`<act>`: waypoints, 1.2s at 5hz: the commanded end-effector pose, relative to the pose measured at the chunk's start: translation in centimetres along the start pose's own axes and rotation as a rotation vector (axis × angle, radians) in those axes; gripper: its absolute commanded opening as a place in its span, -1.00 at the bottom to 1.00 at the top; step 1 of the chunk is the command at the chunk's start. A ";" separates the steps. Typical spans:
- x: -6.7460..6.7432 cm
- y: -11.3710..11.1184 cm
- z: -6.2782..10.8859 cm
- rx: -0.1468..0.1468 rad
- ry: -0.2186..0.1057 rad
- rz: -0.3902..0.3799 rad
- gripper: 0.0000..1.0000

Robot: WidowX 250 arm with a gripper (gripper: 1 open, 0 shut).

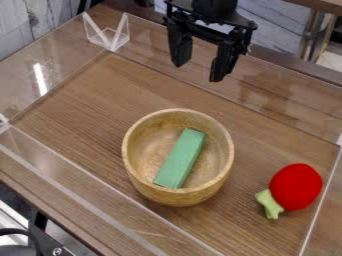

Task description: Move the red fruit to the left

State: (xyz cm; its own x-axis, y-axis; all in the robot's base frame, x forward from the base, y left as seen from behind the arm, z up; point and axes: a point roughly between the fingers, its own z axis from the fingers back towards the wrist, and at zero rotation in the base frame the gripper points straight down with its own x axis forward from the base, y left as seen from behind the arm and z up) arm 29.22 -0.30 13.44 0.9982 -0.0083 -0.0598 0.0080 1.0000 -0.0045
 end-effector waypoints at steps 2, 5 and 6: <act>-0.4 -4.2 -2.8 -0.011 0.030 -0.107 1.00; -1.6 -14.9 -5.7 -0.011 -0.024 -0.259 -1.00; -2.1 -15.2 -6.9 -0.007 -0.040 -0.238 -1.00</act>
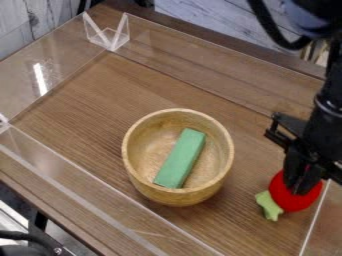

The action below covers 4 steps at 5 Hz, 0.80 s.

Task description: Move the red fruit to the left

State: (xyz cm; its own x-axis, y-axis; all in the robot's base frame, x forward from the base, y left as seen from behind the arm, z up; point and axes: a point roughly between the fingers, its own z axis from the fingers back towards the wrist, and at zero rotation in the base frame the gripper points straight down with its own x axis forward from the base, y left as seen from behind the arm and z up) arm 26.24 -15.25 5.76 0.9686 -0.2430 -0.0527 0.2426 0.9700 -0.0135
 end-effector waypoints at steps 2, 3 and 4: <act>0.0 -0.3 1.3 -0.009 -0.044 0.010 1.00; -0.3 -0.5 -0.7 -0.008 -0.062 0.037 1.00; -0.3 -0.5 -2.2 0.007 -0.093 0.059 1.00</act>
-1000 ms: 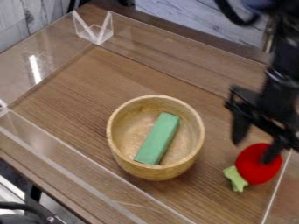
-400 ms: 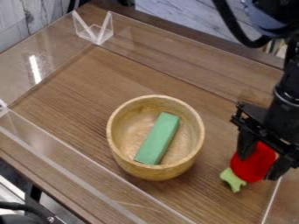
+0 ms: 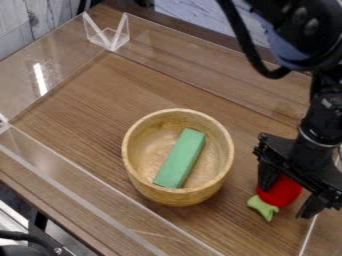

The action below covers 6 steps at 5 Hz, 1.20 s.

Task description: Move the red fruit to the left

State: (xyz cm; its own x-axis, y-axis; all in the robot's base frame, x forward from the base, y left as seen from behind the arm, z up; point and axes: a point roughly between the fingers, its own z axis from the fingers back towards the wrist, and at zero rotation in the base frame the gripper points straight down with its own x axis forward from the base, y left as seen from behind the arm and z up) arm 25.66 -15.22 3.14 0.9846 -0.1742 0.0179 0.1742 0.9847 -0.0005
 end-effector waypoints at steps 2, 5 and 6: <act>0.6 -0.5 2.2 0.007 -0.098 -0.141 1.00; 0.8 -0.6 2.6 0.018 -0.188 -0.145 1.00; 0.4 -0.4 2.7 0.015 -0.206 -0.177 1.00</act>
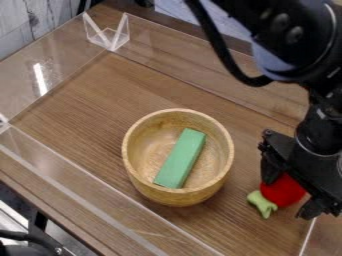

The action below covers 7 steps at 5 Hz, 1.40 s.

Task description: Move the red fruit to the left

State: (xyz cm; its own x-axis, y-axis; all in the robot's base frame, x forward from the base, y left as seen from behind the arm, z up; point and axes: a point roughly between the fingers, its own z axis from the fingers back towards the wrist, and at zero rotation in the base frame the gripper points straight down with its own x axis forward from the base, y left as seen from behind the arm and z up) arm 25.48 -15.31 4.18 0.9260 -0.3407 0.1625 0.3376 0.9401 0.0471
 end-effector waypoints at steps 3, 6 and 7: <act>1.5 0.0 1.2 -0.007 -0.078 0.000 1.00; 2.1 0.4 2.9 0.013 -0.122 -0.048 -1.00; 3.4 1.6 6.1 0.052 -0.171 -0.076 -1.00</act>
State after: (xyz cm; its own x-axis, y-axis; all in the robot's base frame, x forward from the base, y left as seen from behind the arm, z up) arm 27.39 -14.69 9.14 0.8720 -0.4103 0.2669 0.3929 0.9119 0.1182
